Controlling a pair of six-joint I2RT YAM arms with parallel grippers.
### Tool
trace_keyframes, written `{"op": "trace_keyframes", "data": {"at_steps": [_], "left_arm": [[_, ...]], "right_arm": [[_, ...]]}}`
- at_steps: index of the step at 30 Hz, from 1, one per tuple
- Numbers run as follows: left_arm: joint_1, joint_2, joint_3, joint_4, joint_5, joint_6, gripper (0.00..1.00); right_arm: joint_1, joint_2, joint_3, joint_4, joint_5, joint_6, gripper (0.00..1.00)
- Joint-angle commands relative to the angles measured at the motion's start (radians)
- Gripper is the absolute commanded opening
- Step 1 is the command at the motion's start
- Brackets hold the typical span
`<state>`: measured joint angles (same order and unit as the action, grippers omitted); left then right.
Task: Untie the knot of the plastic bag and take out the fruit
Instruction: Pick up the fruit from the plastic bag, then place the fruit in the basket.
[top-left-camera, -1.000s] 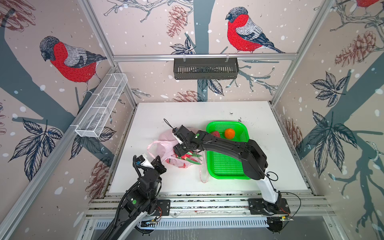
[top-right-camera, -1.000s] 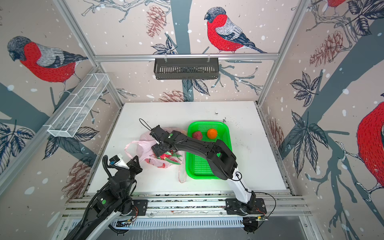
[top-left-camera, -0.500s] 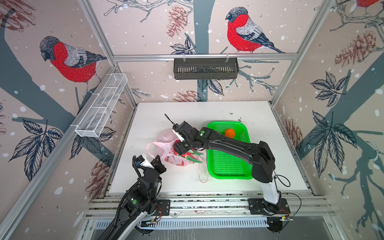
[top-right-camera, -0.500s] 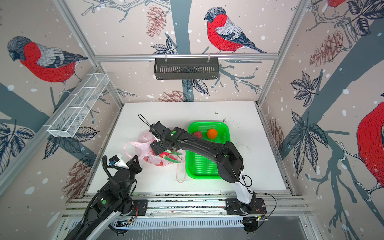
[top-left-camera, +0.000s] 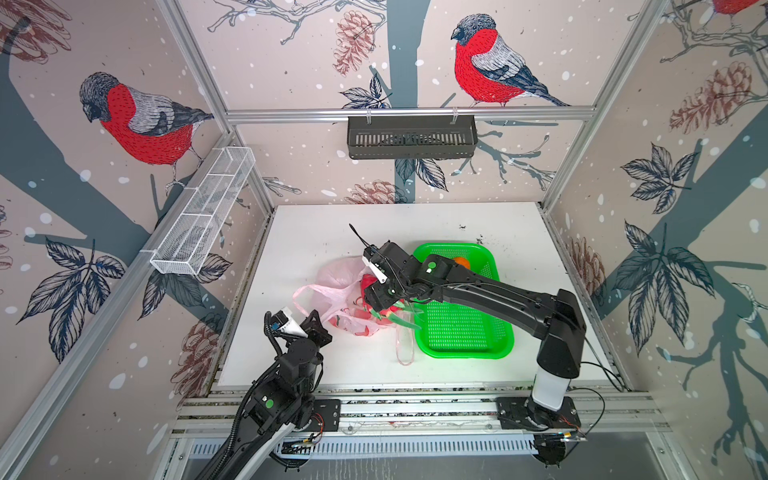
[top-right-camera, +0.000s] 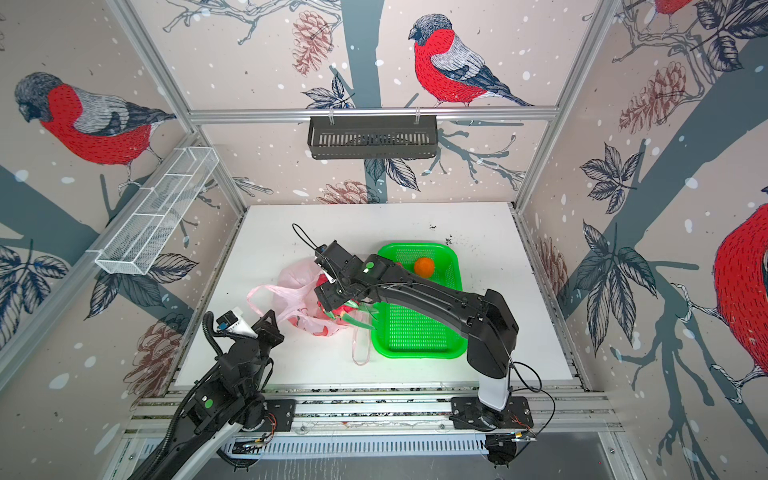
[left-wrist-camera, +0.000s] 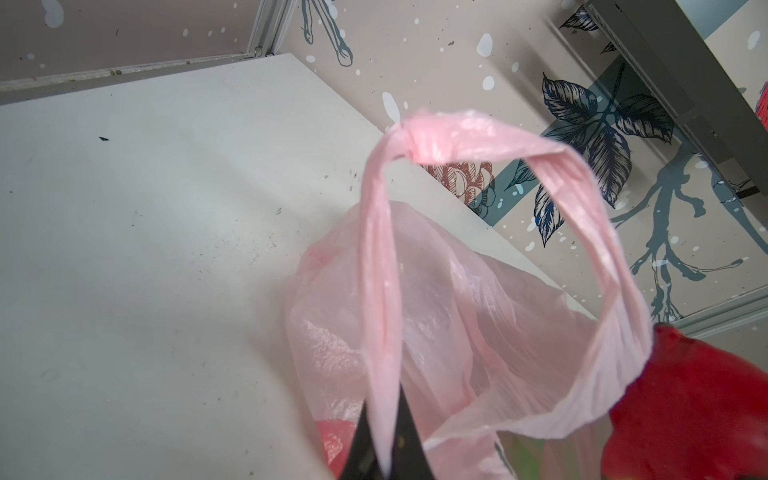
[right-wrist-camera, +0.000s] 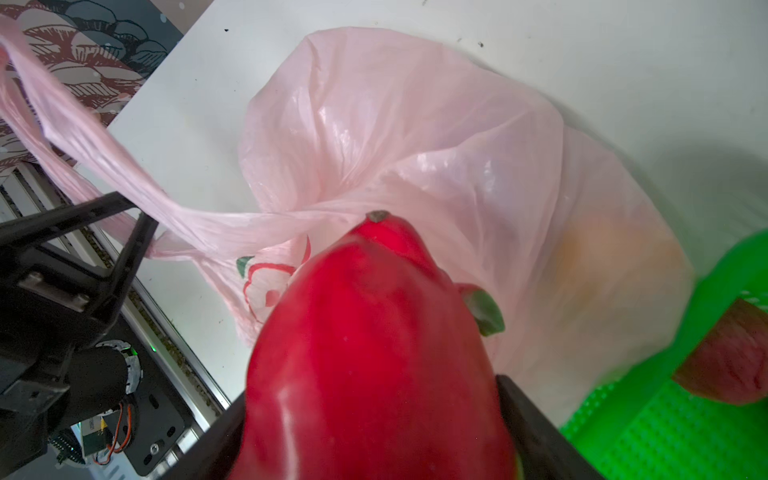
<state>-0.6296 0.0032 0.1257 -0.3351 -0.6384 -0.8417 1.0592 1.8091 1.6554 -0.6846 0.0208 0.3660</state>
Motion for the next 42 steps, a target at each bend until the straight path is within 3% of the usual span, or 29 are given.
{"op": "trace_keyframes", "data": {"at_steps": [1, 17, 30, 39, 42], "left_arm": [[0.002, -0.002, 0.010, 0.012, -0.024, -0.014, 0.00], [0.002, -0.003, 0.046, -0.002, -0.019, 0.008, 0.00], [0.002, -0.001, 0.086, -0.033, -0.024, 0.024, 0.00], [0.002, -0.003, 0.091, -0.031, -0.018, 0.027, 0.00], [0.002, -0.002, 0.092, -0.032, -0.013, 0.025, 0.00]], "right_arm": [[-0.014, -0.056, -0.035, 0.015, 0.040, 0.035, 0.11], [-0.242, -0.310, -0.412, 0.096, 0.136, 0.158, 0.11], [-0.285, -0.238, -0.618, 0.322, 0.109, 0.249, 0.17], [-0.295, -0.168, -0.640, 0.387, 0.098, 0.255, 0.37], [-0.299, -0.148, -0.641, 0.399, 0.092, 0.258, 0.52]]}}
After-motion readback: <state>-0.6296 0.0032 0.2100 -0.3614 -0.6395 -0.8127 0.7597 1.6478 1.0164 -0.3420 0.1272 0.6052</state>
